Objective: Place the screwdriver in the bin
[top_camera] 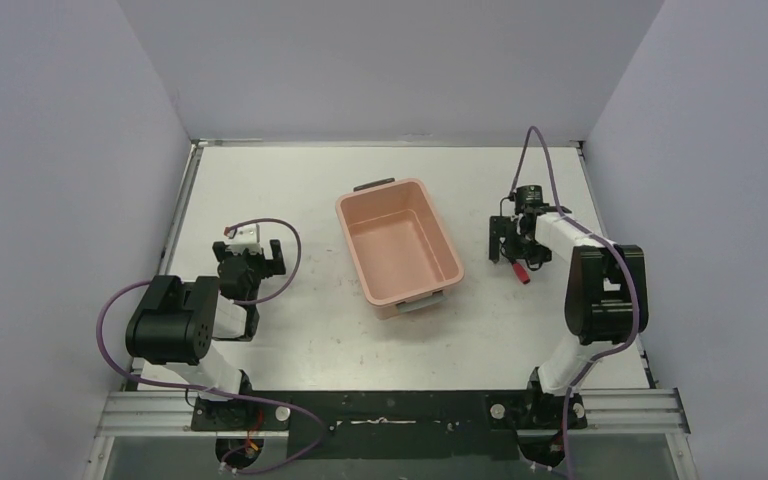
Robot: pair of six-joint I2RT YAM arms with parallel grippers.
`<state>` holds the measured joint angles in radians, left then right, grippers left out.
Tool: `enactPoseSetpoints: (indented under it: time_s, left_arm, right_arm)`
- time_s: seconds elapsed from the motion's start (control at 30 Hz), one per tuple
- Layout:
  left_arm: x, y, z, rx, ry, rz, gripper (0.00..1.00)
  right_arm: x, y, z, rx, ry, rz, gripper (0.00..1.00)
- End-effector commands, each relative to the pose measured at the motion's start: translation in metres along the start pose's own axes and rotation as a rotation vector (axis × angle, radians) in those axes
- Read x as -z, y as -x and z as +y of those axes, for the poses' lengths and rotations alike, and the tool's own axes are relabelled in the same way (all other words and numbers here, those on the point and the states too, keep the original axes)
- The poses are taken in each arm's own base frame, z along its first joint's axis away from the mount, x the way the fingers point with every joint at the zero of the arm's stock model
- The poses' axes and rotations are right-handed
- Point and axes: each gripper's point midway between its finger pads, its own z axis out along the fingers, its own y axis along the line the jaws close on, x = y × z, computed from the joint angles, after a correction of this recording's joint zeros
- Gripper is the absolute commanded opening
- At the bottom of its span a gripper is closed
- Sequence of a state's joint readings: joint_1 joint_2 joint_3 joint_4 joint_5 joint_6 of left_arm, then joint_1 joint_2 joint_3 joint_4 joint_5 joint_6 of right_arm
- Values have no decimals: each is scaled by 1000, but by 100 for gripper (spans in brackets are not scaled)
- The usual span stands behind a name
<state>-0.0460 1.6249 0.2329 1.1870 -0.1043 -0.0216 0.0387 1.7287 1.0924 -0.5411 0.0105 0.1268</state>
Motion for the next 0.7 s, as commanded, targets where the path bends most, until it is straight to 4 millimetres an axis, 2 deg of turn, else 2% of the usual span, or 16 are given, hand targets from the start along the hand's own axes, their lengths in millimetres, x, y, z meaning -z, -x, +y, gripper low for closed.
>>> enactPoseSetpoints:
  time_s: [0.0,0.1,0.17,0.2,0.33,0.53,0.67]
  left_arm:
    - [-5,20,-1,9,0,-64,97]
    - [-5,19,-1,9,1,-62,97]
    - [-5,19,-1,9,0,-63,97]
    - [-5,20,-1,9,1,-64,97]
    - [-5,19,-1,10,1,-63,97]
    - [-5,19,-1,9,0,-63,97]
    - [-5,20,-1,9,0,-64,97]
  right_arm:
    - [-10,-16,9,7,67,34,78]
    - [-16,-28,11,-1,74,63,32]
    - [-14,-28,10,-6,72,64,4]
    - [-9,-26,10,-8,69,53,0]
    - [24,-3,3,-30,38,-28,0]
    - [108,48,-7,-71,-1,-232,0]
    - [173,80,4,-89,14,-395,0]
